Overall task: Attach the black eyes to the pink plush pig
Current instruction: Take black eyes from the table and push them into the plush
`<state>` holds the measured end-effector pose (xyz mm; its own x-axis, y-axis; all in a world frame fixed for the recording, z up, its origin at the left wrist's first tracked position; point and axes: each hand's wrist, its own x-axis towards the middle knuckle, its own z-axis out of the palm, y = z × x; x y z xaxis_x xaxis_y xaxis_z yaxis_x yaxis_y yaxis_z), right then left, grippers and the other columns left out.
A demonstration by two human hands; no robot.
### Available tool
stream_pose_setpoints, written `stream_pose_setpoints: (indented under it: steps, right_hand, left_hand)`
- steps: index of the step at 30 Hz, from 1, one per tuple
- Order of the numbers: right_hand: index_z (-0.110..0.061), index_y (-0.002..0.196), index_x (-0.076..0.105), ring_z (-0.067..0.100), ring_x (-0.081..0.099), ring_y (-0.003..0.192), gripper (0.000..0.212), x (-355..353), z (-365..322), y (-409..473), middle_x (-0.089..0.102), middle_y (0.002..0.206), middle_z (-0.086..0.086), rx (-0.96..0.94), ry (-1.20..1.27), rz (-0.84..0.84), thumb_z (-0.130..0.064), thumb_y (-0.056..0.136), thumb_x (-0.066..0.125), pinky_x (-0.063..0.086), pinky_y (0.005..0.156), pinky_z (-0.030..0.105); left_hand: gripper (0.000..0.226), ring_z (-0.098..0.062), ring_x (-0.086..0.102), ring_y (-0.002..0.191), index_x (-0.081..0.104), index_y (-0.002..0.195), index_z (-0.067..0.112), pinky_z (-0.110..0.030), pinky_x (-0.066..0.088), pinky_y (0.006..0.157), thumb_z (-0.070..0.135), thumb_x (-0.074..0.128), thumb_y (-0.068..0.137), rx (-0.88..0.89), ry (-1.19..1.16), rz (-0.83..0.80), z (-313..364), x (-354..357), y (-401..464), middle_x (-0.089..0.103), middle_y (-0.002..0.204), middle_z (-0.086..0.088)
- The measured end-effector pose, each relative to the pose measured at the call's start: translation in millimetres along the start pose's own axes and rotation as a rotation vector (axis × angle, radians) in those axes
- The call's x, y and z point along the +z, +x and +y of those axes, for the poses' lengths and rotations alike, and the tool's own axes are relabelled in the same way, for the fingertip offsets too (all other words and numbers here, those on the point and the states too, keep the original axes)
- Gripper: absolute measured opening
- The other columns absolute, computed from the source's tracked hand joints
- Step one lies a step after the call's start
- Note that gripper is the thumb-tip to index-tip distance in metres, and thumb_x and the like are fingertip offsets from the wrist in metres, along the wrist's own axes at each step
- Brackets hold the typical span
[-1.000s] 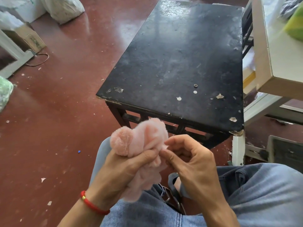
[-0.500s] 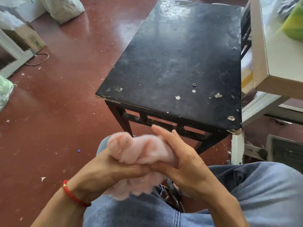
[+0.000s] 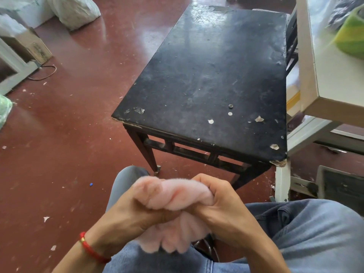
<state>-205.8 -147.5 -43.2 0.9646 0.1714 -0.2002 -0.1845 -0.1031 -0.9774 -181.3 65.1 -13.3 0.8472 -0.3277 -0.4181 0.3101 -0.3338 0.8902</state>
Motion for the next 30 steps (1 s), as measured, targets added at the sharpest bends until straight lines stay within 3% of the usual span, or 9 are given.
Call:
stream_pose_setpoints:
  steps: [2, 5, 9, 12, 16, 19, 24, 27, 30]
  right_hand:
    - [-0.018, 0.092, 0.074, 0.008, 0.07, 0.076, 0.007, -5.3, -4.6, -1.8, 0.078, 0.084, -0.002, -0.027, -0.095, -0.036, -0.017, 0.09, 0.08, 0.059, 0.064, 0.033]
    - [-0.025, 0.093, 0.076, -0.004, 0.065, 0.067, 0.006, -19.8, -20.7, 3.5, 0.077, 0.079, -0.007, -0.095, -0.264, -0.086, -0.029, 0.088, 0.076, 0.053, 0.06, 0.018]
    - [-0.022, 0.086, 0.08, 0.012, 0.075, 0.07, 0.012, -59.1, -35.4, 49.8, 0.079, 0.075, -0.005, -0.249, -0.287, 0.555, -0.026, 0.094, 0.073, 0.06, 0.066, 0.021]
    - [-0.014, 0.11, 0.078, 0.015, 0.072, 0.078, 0.012, -90.4, -32.5, 100.1, 0.078, 0.093, 0.001, -0.195, -0.5, 0.842, -0.017, 0.099, 0.074, 0.062, 0.08, 0.03]
    - [-0.016, 0.128, 0.075, 0.029, 0.074, 0.099, 0.03, -109.0, -17.1, 144.5, 0.077, 0.113, 0.01, -0.098, -0.795, 0.814, -0.024, 0.098, 0.076, 0.061, 0.085, 0.041]
    - [-0.024, 0.114, 0.082, 0.032, 0.075, 0.101, 0.021, -111.5, -15.0, 153.1, 0.077, 0.109, 0.006, -0.091, -0.874, 0.82, -0.032, 0.095, 0.079, 0.06, 0.08, 0.041]
    - [-0.022, 0.099, 0.081, 0.032, 0.074, 0.101, 0.009, -111.0, -19.5, 154.4, 0.078, 0.108, 0.006, -0.035, -0.897, 0.763, -0.03, 0.095, 0.079, 0.059, 0.08, 0.041]
    - [-0.014, 0.103, 0.082, 0.026, 0.075, 0.095, 0.013, -110.2, -33.6, 141.6, 0.081, 0.1, 0.006, -0.017, -0.74, 0.674, -0.025, 0.097, 0.078, 0.061, 0.088, 0.04]
    - [-0.015, 0.098, 0.082, 0.004, 0.069, 0.07, 0.006, -90.1, -57.4, 102.0, 0.076, 0.078, -0.009, -0.196, -0.394, 0.498, -0.02, 0.096, 0.079, 0.061, 0.073, 0.026]
  left_hand:
    - [0.013, -0.002, 0.076, 0.079, 0.078, 0.091, 0.012, -0.013, 0.062, 0.066, 0.007, 0.079, 0.079, 0.103, 0.147, -0.004, 3.4, 1.6, 2.7, 0.082, 0.09, -0.009]
    - [0.021, -0.007, 0.075, 0.067, 0.076, 0.085, 0.027, -0.03, 0.062, 0.057, 0.011, 0.061, 0.085, 0.247, 0.306, 0.108, 6.5, 4.5, 6.4, 0.079, 0.075, 0.004]
    - [0.033, -0.02, 0.071, 0.12, 0.083, 0.099, 0.016, -0.045, 0.057, 0.098, 0.031, 0.062, 0.08, 0.499, 0.514, 0.222, 20.8, 3.6, 12.2, 0.08, 0.119, 0.004]
    - [0.033, -0.023, 0.071, 0.117, 0.084, 0.096, 0.009, -0.048, 0.054, 0.099, 0.037, 0.066, 0.093, 0.71, 0.693, 0.215, 26.2, 4.2, 15.6, 0.081, 0.109, 0.001]
    - [0.037, -0.026, 0.074, 0.101, 0.083, 0.092, 0.007, -0.045, 0.051, 0.092, 0.036, 0.062, 0.099, 0.831, 0.75, 0.302, 25.7, 6.5, 14.2, 0.081, 0.098, -0.002]
    - [0.026, -0.024, 0.074, 0.103, 0.083, 0.091, 0.006, -0.039, 0.051, 0.096, 0.029, 0.07, 0.092, 0.825, 0.715, 0.342, 21.6, 8.1, 11.8, 0.082, 0.1, 0.0]
    - [0.025, -0.027, 0.073, 0.111, 0.084, 0.095, 0.005, -0.053, 0.056, 0.089, 0.027, 0.075, 0.089, 0.822, 0.627, 0.403, 13.1, 9.2, 8.5, 0.082, 0.106, -0.003]
    - [0.026, -0.027, 0.072, 0.113, 0.086, 0.097, 0.005, -0.051, 0.055, 0.09, 0.029, 0.076, 0.092, 0.868, 0.617, 0.432, 10.3, 8.2, 5.8, 0.081, 0.112, -0.004]
    - [0.02, -0.03, 0.073, 0.109, 0.087, 0.095, 0.005, -0.05, 0.055, 0.088, 0.022, 0.082, 0.087, 0.904, 0.648, 0.429, 7.5, 7.7, 5.6, 0.081, 0.109, -0.006]
